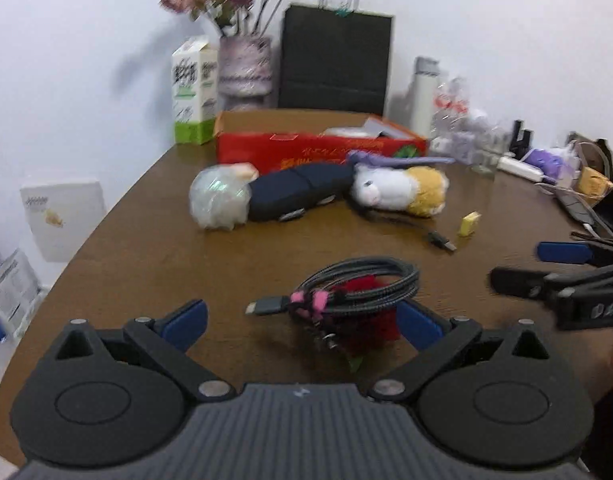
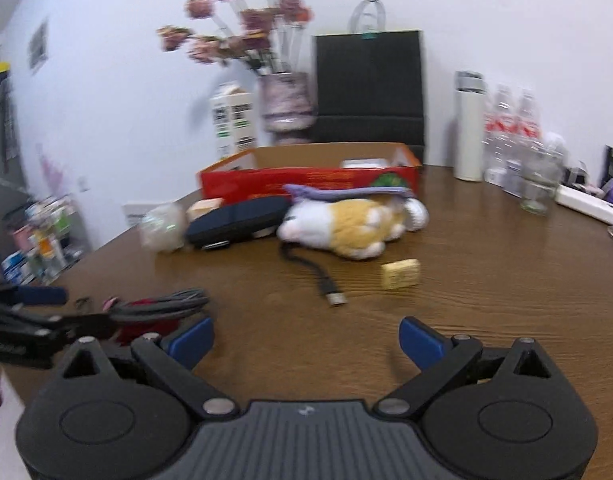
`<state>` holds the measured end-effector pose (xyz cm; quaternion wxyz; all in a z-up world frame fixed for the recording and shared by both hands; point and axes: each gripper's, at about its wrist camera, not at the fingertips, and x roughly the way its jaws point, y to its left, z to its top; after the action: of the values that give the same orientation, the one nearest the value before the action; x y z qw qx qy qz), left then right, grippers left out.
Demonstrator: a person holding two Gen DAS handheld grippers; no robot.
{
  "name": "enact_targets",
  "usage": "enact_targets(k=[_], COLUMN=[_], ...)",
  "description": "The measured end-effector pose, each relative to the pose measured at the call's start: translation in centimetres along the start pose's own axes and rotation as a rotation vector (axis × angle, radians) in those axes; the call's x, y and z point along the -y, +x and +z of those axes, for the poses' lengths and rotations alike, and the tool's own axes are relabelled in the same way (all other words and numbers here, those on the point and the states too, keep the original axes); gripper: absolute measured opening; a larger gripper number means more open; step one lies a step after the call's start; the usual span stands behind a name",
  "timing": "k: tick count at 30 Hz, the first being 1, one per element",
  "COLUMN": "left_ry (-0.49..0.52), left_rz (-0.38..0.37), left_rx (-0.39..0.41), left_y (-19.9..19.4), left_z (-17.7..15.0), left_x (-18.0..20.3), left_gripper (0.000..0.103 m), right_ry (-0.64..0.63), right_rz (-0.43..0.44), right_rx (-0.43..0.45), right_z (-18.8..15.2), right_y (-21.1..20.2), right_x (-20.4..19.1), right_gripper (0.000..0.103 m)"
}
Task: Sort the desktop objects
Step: 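Move both tools back to the table and grasp the black braided cable with the left tool, then grasp the red rose with the right tool while the left tool holds the cable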
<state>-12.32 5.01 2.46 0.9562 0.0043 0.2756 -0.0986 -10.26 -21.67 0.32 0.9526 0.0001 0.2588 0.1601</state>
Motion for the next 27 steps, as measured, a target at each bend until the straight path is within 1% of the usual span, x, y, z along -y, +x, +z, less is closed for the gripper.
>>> enact_targets(k=[4, 7, 8, 11, 13, 14, 15, 16, 17, 18, 19, 20, 21, 22, 23, 24, 26, 27], left_ry=[0.029, 0.048, 0.060, 0.087, 0.087, 0.073, 0.046, 0.003, -0.051, -0.111, -0.181, -0.252, -0.308, -0.342, -0.364, -0.378, -0.424, -0.448], left_rz=[-0.047, -0.047, -0.053, -0.106, -0.146, -0.144, -0.138, -0.146, -0.166, -0.202, -0.250, -0.298, -0.327, -0.342, -0.341, -0.334, -0.339, -0.350], left_rx=[0.049, 0.044, 0.046, 0.054, 0.015, -0.019, -0.059, -0.080, -0.085, -0.085, -0.083, -0.090, -0.102, -0.112, -0.117, -0.118, -0.110, -0.099], left_y=[-0.3, 1.0, 1.4, 2.5, 3.8, 4.6, 5.4, 5.8, 5.9, 5.8, 5.7, 5.7, 5.9, 6.0, 6.1, 6.1, 5.6, 5.3], left_z=[0.0, 0.7, 1.0, 1.4, 1.6, 1.6, 1.7, 1.8, 2.0, 2.1, 2.3, 2.3, 2.4, 2.4, 2.3, 2.3, 2.2, 2.2], left_x=[0.9, 2.0, 2.4, 3.3, 3.4, 3.5, 3.2, 2.7, 1.9, 1.0, 0.0, -1.0, -1.9, -2.5, -2.9, -3.3, -4.3, -4.8], left_gripper=[0.103, 0.103, 0.101, 0.100, 0.089, 0.062, 0.054, 0.050, 0.047, 0.035, 0.028, 0.018, 0.018, 0.017, 0.017, 0.016, 0.015, 0.015], right_ry=[-0.053, -0.041, -0.034, -0.037, -0.049, -0.053, -0.058, -0.066, -0.079, -0.089, -0.096, -0.095, -0.088, -0.075, -0.072, -0.081, -0.124, -0.143], right_rz=[-0.016, -0.020, -0.015, -0.018, -0.010, -0.004, 0.000, 0.004, 0.013, 0.026, 0.047, 0.082, 0.118, 0.163, 0.213, 0.240, 0.250, 0.248], right_rx=[-0.004, -0.026, -0.036, -0.060, -0.068, -0.072, -0.074, -0.074, -0.074, -0.073, -0.072, -0.072, -0.074, -0.076, -0.072, -0.064, -0.064, -0.071], right_z=[-0.2, -0.4, -0.5, -0.8, -1.1, -1.2, -1.2, -1.3, -1.3, -1.3, -1.3, -1.2, -1.0, -0.9, -0.7, -0.5, -0.1, 0.0], right_y=[0.7, 1.4, 1.6, 1.9, 2.0, 1.9, 1.9, 1.8, 1.7, 1.6, 1.5, 1.5, 1.7, 1.9, 2.3, 2.6, 3.8, 4.5], right_x=[-1.3, -1.3, -1.3, -1.5, -1.6, -1.7, -1.7, -1.8, -2.0, -2.2, -2.4, -2.7, -2.9, -3.4, -4.1, -4.8, -6.6, -7.3], right_gripper=[0.099, 0.099, 0.099, 0.096, 0.096, 0.096, 0.096, 0.096, 0.096, 0.096, 0.096, 0.096, 0.096, 0.096, 0.096, 0.095, 0.092, 0.086])
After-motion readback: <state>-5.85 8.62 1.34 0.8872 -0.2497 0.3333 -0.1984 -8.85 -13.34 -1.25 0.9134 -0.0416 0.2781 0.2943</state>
